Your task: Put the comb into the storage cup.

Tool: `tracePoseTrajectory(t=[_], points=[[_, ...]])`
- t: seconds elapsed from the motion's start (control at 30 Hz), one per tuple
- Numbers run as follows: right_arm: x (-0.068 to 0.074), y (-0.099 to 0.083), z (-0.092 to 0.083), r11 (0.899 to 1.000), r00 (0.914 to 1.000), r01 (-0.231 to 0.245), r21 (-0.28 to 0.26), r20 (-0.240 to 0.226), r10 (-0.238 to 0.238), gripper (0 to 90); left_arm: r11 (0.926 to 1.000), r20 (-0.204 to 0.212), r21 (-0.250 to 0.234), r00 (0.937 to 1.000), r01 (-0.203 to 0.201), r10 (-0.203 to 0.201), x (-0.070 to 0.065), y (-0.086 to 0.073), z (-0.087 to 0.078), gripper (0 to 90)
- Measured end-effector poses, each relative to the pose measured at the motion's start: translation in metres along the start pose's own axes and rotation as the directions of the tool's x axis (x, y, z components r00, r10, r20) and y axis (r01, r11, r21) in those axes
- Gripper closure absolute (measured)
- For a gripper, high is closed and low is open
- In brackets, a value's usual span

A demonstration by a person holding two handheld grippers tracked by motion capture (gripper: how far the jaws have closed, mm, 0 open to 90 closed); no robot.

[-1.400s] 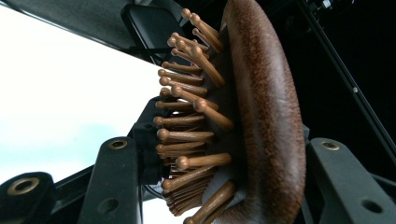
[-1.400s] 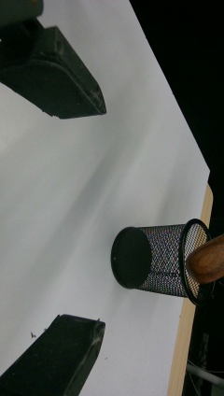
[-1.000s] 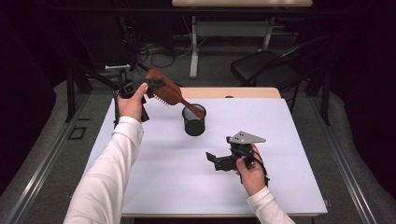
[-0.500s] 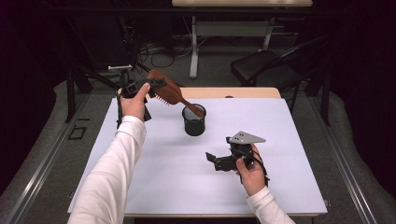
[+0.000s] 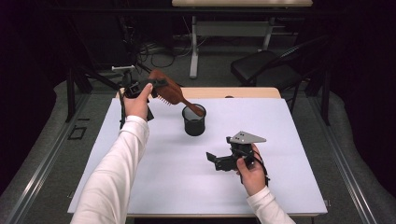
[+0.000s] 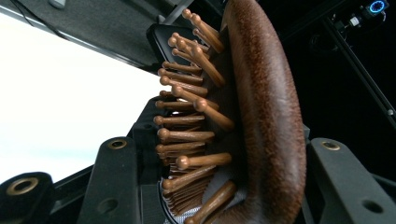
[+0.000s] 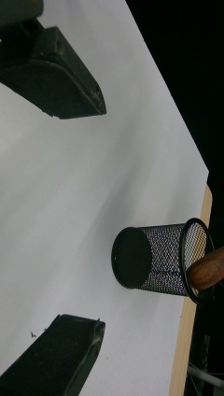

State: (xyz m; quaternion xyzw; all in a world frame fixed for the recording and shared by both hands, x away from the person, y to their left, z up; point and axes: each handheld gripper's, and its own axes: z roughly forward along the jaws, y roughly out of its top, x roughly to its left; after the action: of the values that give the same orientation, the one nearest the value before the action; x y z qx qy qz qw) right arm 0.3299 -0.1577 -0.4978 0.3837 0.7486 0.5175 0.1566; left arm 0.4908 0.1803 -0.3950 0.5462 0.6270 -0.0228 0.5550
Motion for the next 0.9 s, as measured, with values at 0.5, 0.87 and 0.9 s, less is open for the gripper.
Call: tracePoseTrajectory(t=[0.5,0.87,0.9], points=[[0.0,0.0,0.0,1.0,1.0,-0.003,0.003,-0.005,0.003,0.0,0.9989,-0.038,0.013,0.9983,-0.045,0.045,-0.001,-0.003,0.006,49.2],[0.0,0.0,0.001,1.0,1.0,-0.003,0.003,-0.006,0.003,0.0,0.9986,-0.038,0.012,0.9979,-0.051,0.052,-0.004,-0.008,0.013,49.2],[0.0,0.0,0.001,1.0,1.0,-0.003,0.001,-0.006,0.003,0.0,0.9983,-0.04,0.018,0.9976,-0.055,0.056,-0.004,-0.008,0.013,49.2]])
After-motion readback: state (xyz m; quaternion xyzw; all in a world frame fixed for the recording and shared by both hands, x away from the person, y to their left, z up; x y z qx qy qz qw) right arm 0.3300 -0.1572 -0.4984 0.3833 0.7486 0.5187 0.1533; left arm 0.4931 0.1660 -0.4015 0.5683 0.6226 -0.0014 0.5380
